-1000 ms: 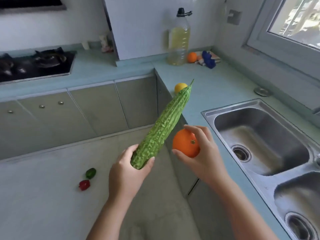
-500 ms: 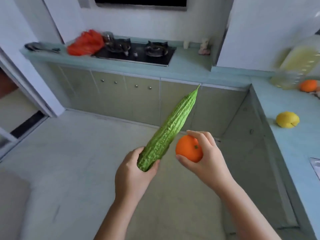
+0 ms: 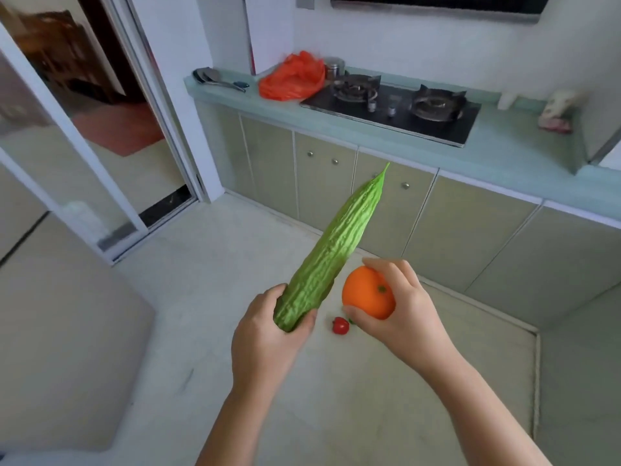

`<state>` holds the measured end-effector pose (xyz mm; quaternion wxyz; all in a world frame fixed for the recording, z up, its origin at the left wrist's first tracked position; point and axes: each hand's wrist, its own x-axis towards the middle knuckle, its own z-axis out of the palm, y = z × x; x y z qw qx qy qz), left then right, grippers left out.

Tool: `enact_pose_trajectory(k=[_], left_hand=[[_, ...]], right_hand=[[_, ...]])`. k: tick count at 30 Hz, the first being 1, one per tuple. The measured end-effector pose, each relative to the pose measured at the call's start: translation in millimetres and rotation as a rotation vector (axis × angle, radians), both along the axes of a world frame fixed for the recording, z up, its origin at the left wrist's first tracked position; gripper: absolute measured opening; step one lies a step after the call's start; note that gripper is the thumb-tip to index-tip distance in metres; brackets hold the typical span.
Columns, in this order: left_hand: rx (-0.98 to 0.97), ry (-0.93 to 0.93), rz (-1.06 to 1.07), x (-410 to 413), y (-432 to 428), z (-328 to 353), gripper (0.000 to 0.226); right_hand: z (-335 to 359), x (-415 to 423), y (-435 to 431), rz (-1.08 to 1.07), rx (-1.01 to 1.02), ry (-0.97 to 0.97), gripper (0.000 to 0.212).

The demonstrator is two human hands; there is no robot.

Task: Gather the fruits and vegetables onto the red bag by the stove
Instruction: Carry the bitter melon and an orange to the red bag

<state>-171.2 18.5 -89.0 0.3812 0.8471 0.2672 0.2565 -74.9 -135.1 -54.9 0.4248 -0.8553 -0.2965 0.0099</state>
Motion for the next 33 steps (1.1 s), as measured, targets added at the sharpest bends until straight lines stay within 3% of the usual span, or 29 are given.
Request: enact_pose_trajectory(k=[11, 25, 33], left_hand=[[-0.011, 0.040, 0.129, 46.1, 93.1, -17.0, 0.039], [-0.015, 0.094, 0.184, 243.6, 242.7, 4.4, 0.032], [-0.047, 0.115, 0.219, 308.2, 304.6, 1.3, 0.034]], right_hand=[[-19.2, 66.6, 109.3, 0.121, -0.001, 0.043, 0.064], [-8.0, 274.1, 265.1, 0.138, 0.090, 0.107, 0.058], [-10.8, 345.5, 322.8, 0.165, 0.072, 0.137, 0.057]])
